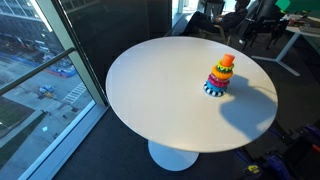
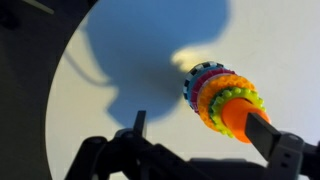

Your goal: Pick up the lime green ring and put it on the ring holder

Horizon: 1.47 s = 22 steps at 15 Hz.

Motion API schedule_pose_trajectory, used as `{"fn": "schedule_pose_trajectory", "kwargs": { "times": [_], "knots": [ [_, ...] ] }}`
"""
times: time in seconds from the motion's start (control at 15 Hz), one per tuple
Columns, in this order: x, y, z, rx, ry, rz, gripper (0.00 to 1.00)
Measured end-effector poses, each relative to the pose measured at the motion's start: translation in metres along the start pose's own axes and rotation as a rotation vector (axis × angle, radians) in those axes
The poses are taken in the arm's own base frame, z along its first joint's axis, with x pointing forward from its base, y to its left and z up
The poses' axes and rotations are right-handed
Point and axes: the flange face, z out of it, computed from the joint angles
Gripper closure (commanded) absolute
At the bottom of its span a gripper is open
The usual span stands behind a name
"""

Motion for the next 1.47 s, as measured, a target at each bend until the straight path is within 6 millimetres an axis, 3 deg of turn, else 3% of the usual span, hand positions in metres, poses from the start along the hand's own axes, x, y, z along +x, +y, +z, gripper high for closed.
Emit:
{"fn": "schedule_pose_trajectory", "kwargs": {
  "times": [0.4, 1.13, 1.47],
  "knots": [
    [-0.033, 0.021, -0.025, -0.034, 0.005, -0.026, 0.0],
    [-0.082, 0.05, -0.097, -0.003, 0.071, -0.003, 0.0],
    [-0.09, 0.053, -0.1, -0.005, 0.065, -0.026, 0.0]
  ]
}}
